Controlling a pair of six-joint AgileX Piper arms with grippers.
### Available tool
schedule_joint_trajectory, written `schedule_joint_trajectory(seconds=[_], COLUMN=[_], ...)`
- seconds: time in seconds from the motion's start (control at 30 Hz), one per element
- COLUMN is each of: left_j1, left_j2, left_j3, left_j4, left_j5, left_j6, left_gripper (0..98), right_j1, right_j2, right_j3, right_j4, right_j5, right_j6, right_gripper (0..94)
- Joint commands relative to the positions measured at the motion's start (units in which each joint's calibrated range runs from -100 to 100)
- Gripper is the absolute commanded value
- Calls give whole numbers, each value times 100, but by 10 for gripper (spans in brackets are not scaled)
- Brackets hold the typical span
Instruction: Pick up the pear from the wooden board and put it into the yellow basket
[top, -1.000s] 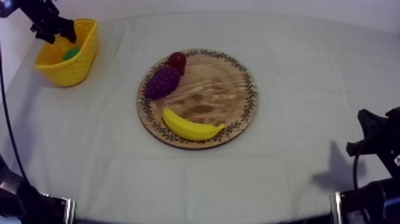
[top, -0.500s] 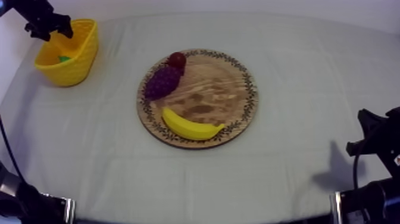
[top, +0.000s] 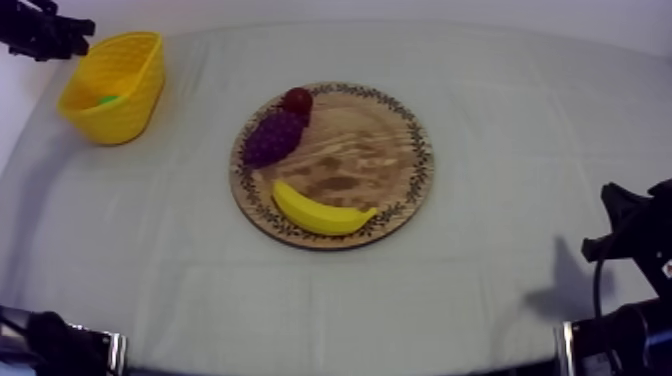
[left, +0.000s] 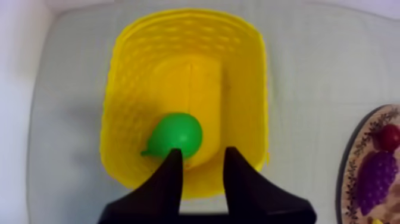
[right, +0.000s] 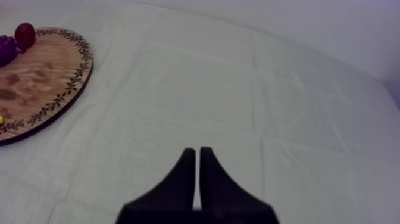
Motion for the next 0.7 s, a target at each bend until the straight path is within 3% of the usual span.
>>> schedule_joint_trajectory(seconds=[0.0, 0.2, 0.5, 0.67], left_j1=[53, 313, 603, 626], left_j2=[-1259, -2891, -5239, -6628], left_j3=[1114, 2274, 4464, 5582], left_j4=[11, 19, 81, 326], left_j5=[-583, -928, -1255, -1381], left_j6=[78, 76, -162, -429], left_gripper=[175, 89, 54, 29], right_j1=[0, 0, 0, 0], right_j2=[-2, -2, -2, -2], right_j3=[0, 0, 0, 0], right_j4=[-1, -1, -1, -1], right_j5=[1, 1, 1, 1], right_j6=[1, 1, 1, 1], right_gripper=[4, 4, 4, 4])
